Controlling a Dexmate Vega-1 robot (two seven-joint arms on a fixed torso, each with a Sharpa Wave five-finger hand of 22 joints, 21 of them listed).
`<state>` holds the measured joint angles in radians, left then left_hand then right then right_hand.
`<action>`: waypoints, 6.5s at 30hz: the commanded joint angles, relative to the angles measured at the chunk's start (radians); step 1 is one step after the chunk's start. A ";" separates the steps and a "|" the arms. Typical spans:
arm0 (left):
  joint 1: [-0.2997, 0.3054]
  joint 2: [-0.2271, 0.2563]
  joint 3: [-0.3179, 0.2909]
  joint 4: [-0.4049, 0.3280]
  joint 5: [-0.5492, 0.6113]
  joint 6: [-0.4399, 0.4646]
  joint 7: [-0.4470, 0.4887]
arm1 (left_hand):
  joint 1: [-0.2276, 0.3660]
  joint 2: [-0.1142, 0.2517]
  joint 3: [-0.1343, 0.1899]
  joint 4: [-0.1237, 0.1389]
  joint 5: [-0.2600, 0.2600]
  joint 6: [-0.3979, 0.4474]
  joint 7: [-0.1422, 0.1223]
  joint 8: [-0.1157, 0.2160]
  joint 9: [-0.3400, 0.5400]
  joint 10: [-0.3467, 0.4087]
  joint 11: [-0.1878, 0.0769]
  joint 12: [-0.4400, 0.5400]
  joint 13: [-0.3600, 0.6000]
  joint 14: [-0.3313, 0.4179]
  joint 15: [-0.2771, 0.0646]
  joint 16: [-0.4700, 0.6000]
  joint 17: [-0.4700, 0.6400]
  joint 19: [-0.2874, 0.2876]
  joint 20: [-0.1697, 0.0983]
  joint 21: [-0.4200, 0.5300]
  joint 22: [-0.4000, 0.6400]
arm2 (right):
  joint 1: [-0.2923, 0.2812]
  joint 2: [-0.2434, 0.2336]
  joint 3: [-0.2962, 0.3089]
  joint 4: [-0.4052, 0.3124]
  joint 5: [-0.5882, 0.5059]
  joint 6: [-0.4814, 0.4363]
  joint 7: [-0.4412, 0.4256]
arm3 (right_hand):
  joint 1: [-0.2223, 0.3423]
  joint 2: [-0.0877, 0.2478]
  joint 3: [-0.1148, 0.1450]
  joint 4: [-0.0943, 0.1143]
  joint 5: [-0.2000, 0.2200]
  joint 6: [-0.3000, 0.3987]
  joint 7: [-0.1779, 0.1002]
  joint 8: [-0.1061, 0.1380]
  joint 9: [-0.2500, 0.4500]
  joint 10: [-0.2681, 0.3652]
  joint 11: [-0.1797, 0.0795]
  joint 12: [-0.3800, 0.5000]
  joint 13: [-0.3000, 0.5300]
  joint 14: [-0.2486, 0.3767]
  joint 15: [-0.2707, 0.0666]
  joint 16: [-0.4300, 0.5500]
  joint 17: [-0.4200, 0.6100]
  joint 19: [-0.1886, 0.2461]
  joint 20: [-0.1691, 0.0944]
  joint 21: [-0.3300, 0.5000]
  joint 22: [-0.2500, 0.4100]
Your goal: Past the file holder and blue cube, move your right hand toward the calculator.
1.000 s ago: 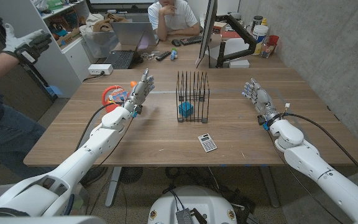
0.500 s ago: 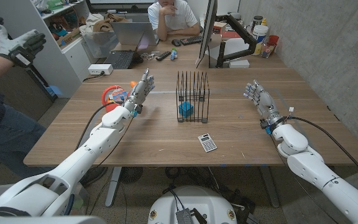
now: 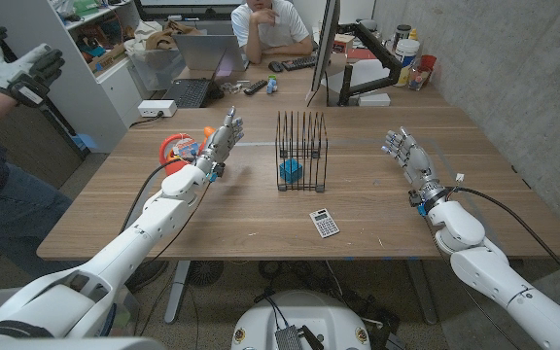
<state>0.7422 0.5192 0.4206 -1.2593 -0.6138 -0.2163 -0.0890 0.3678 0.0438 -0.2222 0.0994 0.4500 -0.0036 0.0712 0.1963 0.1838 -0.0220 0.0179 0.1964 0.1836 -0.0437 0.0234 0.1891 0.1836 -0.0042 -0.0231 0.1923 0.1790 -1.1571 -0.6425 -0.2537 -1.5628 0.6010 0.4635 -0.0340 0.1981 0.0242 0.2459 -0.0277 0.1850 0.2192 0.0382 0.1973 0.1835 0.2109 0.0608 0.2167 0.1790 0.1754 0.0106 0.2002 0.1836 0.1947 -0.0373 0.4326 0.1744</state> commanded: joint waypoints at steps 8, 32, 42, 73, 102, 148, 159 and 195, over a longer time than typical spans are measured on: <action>-0.005 0.003 0.005 -0.016 0.009 0.018 0.014 | 0.008 0.012 -0.011 -0.002 -0.001 0.004 -0.004 0.003 0.003 -0.002 -0.006 0.005 0.005 -0.010 0.000 -0.001 0.003 -0.009 -0.004 0.002 0.002 | -0.040 0.058 0.013 0.026 -0.063 0.159 -0.022 | 0.003 0.005 -0.003 -0.009 0.006 0.037 -0.022 0.014 0.004 0.051 -0.024 0.013 0.004 0.049 -0.015 0.012 0.004 0.038 -0.014 -0.006 0.003; -0.022 0.005 0.015 -0.002 0.014 0.039 0.003 | 0.014 0.017 -0.014 -0.002 -0.003 0.004 -0.006 0.003 0.003 -0.002 -0.006 0.005 0.005 -0.011 0.001 -0.001 0.003 -0.015 0.000 0.003 0.002 | -0.119 -0.006 0.077 -0.084 -0.197 0.219 -0.055 | -0.001 0.001 -0.008 -0.011 0.009 0.064 -0.042 0.017 0.005 0.079 -0.042 0.018 0.004 0.071 -0.029 0.012 0.003 0.057 -0.015 -0.014 0.003; -0.032 0.002 0.023 -0.005 0.022 0.046 0.000 | 0.016 0.019 -0.016 -0.002 -0.004 0.004 -0.007 0.003 0.003 -0.004 -0.006 0.005 0.005 -0.013 0.001 -0.001 0.003 -0.016 0.001 0.004 0.003 | -0.146 -0.011 0.095 -0.094 -0.230 0.235 -0.056 | -0.001 -0.001 -0.010 -0.013 0.011 0.071 -0.046 0.018 0.005 0.084 -0.045 0.019 0.005 0.073 -0.031 0.010 0.003 0.059 -0.015 -0.018 0.003; -0.043 -0.003 0.037 -0.022 0.037 0.061 0.007 | 0.021 0.023 -0.023 -0.003 -0.006 0.008 -0.003 0.003 0.003 -0.007 0.004 0.004 0.005 -0.013 0.006 -0.001 0.004 -0.018 -0.002 0.006 0.003 | -0.205 0.007 0.140 -0.145 -0.350 0.284 -0.084 | 0.001 -0.007 -0.014 -0.020 0.016 0.070 -0.055 0.012 0.006 0.090 -0.053 0.017 0.005 0.073 -0.026 0.003 0.002 0.060 -0.009 -0.031 0.003; -0.060 -0.009 0.044 -0.014 0.042 0.062 -0.004 | 0.025 0.025 -0.029 -0.003 -0.008 0.009 -0.002 0.003 0.003 -0.007 0.006 0.004 0.005 -0.014 0.007 0.000 0.004 -0.023 0.000 0.006 0.003 | -0.219 0.023 0.148 -0.168 -0.459 0.320 -0.084 | 0.041 -0.010 -0.003 -0.049 0.025 0.080 -0.070 0.013 0.007 0.102 -0.062 0.016 0.006 0.085 -0.032 -0.001 -0.001 0.068 -0.001 -0.045 0.003; -0.057 -0.009 0.047 -0.020 0.040 0.064 -0.009 | 0.034 0.030 -0.038 -0.004 -0.010 0.013 -0.007 0.003 0.003 -0.006 0.000 0.005 0.005 -0.017 0.005 0.000 0.003 -0.028 0.006 0.007 0.003 | -0.201 0.046 0.143 -0.187 -0.677 0.366 -0.093 | 0.072 -0.010 0.004 -0.075 0.031 0.158 -0.110 0.028 0.009 0.156 -0.102 0.027 0.007 0.132 -0.072 0.003 -0.001 0.098 -0.007 -0.067 0.005; -0.061 -0.002 0.043 -0.020 0.041 0.067 -0.011 | 0.035 0.031 -0.041 -0.004 -0.011 0.013 -0.006 0.003 0.004 -0.005 0.003 0.005 0.005 -0.017 0.005 -0.001 0.004 -0.029 0.008 0.007 0.003 | -0.175 0.057 0.142 -0.178 -0.768 0.378 -0.126 | 0.076 -0.010 0.005 -0.078 0.032 0.161 -0.115 0.027 0.010 0.159 -0.105 0.026 0.007 0.136 -0.070 0.002 -0.001 0.102 -0.008 -0.070 0.005; -0.065 0.007 0.047 -0.026 0.045 0.087 -0.010 | 0.040 0.034 -0.050 -0.003 -0.013 0.014 0.000 0.002 0.004 -0.005 0.011 0.005 0.005 -0.025 0.016 -0.001 0.004 -0.035 0.014 0.008 0.003 | -0.189 0.047 0.194 -0.221 -1.065 0.397 -0.255 | 0.085 -0.011 0.007 -0.086 0.037 0.173 -0.138 0.024 0.011 0.176 -0.116 0.027 0.007 0.142 -0.083 -0.003 0.000 0.122 -0.027 -0.077 0.005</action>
<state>0.6771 0.5239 0.4656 -1.2841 -0.5693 -0.1369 -0.0992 0.3981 0.0740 -0.2653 0.0980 0.4432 0.0111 0.0679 0.1963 0.1836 -0.0257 0.0215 0.1964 0.1835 -0.0616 0.0413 0.1891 0.1835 -0.0294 -0.0087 0.1964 0.1789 -1.3517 -0.5825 -0.0642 -1.7651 -0.3880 0.8715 -0.2602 0.2735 0.0172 0.2501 -0.1091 0.2172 0.3879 -0.0946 0.2218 0.1921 0.3772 -0.0552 0.2399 0.1837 0.3112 -0.0429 0.2000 0.1816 0.3101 -0.0429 0.3579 0.1743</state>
